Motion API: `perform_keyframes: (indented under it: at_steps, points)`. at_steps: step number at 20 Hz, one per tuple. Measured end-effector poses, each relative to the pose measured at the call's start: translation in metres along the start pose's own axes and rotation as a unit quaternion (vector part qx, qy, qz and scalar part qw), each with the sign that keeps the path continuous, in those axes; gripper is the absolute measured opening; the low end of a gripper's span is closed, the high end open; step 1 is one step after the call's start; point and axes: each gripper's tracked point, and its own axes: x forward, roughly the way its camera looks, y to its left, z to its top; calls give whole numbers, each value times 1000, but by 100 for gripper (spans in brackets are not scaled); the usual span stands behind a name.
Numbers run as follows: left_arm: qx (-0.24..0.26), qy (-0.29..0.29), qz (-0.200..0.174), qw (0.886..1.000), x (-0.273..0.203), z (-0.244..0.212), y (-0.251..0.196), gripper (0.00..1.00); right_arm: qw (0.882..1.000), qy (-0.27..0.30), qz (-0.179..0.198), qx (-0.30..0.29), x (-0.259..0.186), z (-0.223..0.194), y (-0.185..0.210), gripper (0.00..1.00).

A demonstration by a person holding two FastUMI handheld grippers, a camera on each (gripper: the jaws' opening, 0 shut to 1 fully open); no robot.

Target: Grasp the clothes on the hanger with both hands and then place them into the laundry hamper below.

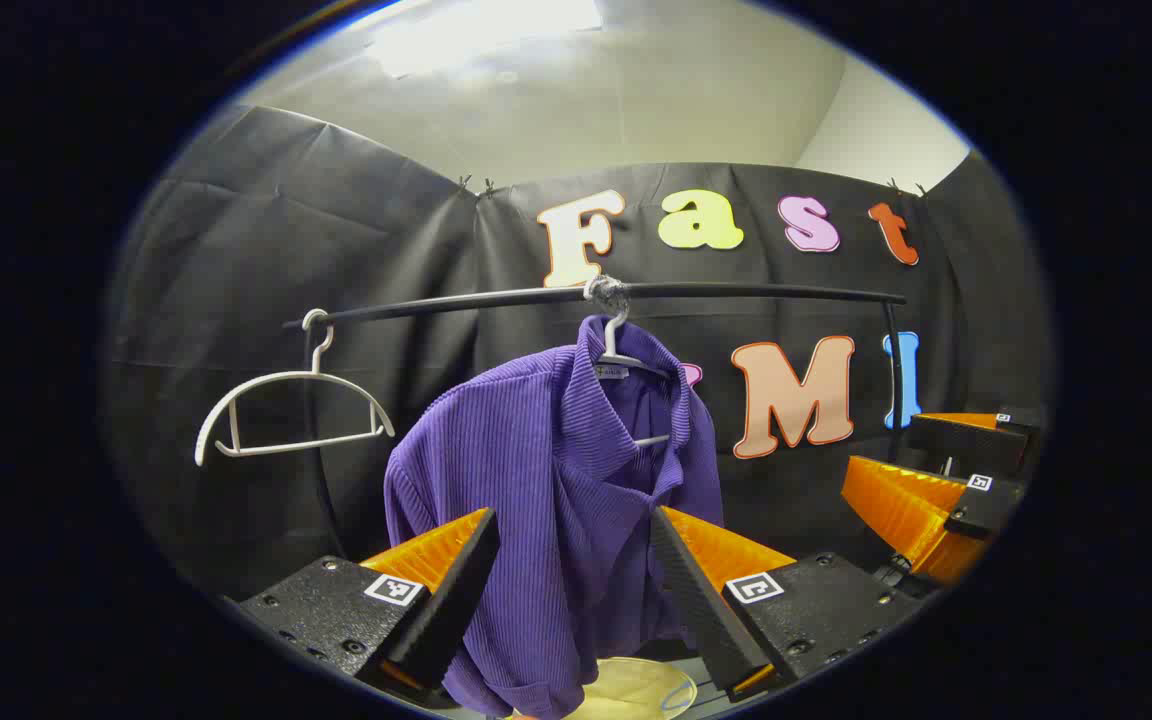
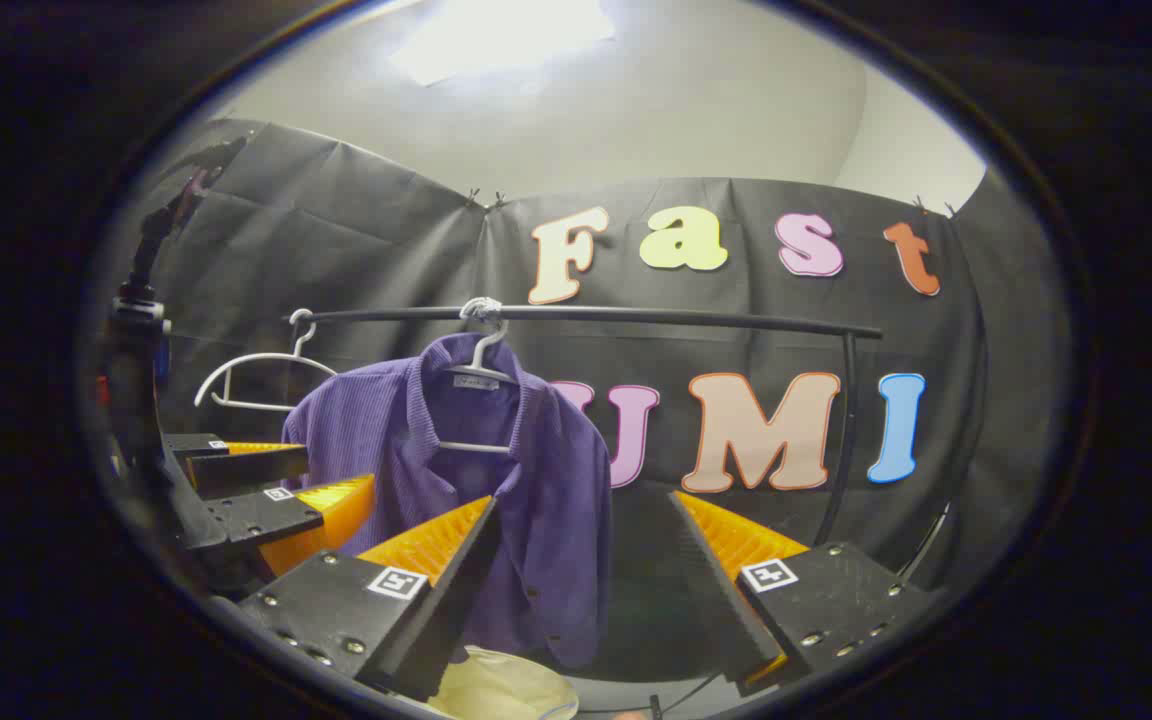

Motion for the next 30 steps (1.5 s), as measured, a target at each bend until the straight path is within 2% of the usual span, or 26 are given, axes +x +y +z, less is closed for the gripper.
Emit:
perform_keyframes:
  at_steps: [7,8,9,10,13,14,15,16,17,18,19,20,25,26,27,28,30]
  points:
    - [7,3,11,1000,9,-2,-3,93,1000,-3,17,5,15,-1,-3,98]
    - [10,3,13,1000,10,-2,-2,94,1000,-3,18,5,17,-2,-5,94]
    - [12,4,15,1000,11,-2,-2,94,1000,-4,19,5,17,-4,-4,99]
    - [14,5,17,1000,12,-3,-2,92,1000,-4,20,6,19,-4,-4,94]
    - [19,10,22,1000,16,-7,-1,92,1000,-5,23,8,24,-6,-4,94]
    - [22,11,25,999,17,-9,0,93,1000,-5,23,8,25,-7,-4,98]
    - [25,14,27,999,18,-12,0,93,1000,-4,24,9,26,-8,-5,98]
    - [28,17,28,999,21,-14,-1,93,1000,-3,24,9,28,-10,-5,94]
    - [32,21,31,999,23,-20,1,94,1000,-2,24,10,28,-11,-5,98]
    - [36,26,33,998,27,-25,0,94,1000,-2,24,11,29,-12,-5,99]
    - [40,32,37,998,29,-30,0,94,1000,-1,23,11,30,-13,-7,94]
    - [43,38,43,997,32,-36,2,94,1000,-1,23,10,32,-14,-8,98]
    - [63,63,79,993,48,-57,11,99,1000,2,22,7,43,-22,-16,98]
    - [68,65,88,992,52,-59,14,99,1000,2,23,6,48,-22,-17,94]
    - [72,66,95,991,54,-61,17,99,1000,2,24,6,51,-24,-17,98]
    - [75,67,102,990,59,-62,19,97,1000,2,26,5,54,-24,-18,98]
    - [85,66,120,987,65,-63,25,99,999,2,31,5,62,-26,-20,98]
